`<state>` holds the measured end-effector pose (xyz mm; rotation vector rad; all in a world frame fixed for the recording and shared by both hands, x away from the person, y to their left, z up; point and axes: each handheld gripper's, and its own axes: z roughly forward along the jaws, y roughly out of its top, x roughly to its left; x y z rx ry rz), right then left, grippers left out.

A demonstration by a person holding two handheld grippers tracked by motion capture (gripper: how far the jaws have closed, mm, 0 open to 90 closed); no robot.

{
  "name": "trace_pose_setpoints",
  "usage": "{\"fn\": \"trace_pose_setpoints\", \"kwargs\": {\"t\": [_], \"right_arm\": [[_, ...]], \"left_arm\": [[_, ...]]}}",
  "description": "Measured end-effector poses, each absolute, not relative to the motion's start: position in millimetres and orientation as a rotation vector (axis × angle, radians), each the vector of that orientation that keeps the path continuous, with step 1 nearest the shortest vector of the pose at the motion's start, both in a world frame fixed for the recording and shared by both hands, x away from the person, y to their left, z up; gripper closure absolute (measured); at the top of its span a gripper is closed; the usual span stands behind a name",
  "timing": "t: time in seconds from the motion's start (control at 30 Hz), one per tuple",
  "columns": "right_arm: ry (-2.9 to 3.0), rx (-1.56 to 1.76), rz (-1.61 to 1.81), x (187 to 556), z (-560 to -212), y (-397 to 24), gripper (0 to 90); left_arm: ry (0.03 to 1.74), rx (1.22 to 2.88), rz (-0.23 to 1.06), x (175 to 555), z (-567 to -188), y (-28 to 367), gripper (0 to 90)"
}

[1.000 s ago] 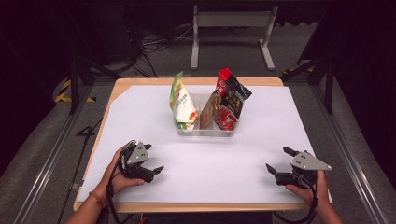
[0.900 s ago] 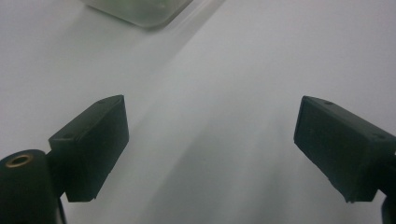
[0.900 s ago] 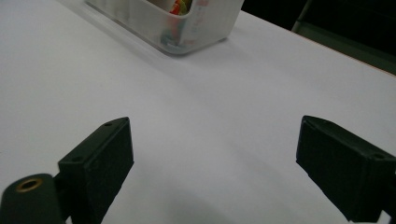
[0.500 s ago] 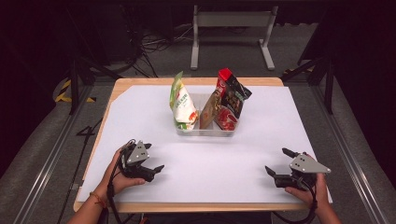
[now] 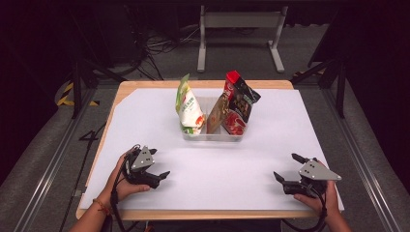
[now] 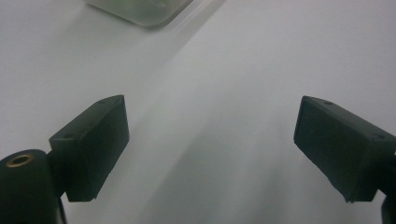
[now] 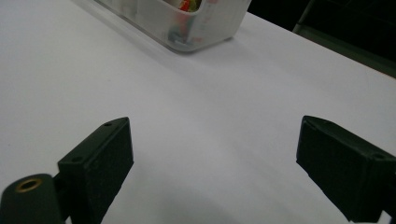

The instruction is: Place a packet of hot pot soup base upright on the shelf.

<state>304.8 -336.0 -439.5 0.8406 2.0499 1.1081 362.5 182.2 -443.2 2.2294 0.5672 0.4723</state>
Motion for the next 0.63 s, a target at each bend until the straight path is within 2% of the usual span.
{"fn": "trace_pose_setpoints", "kwargs": {"t": [0.63], "right_arm": [[2.048,0.829,1.100,304.8,-432.9,-334.8,11.1]], "left_arm": [[0.575,2.199,0.485,365.5,-438.6,184.4,11.1]]}}
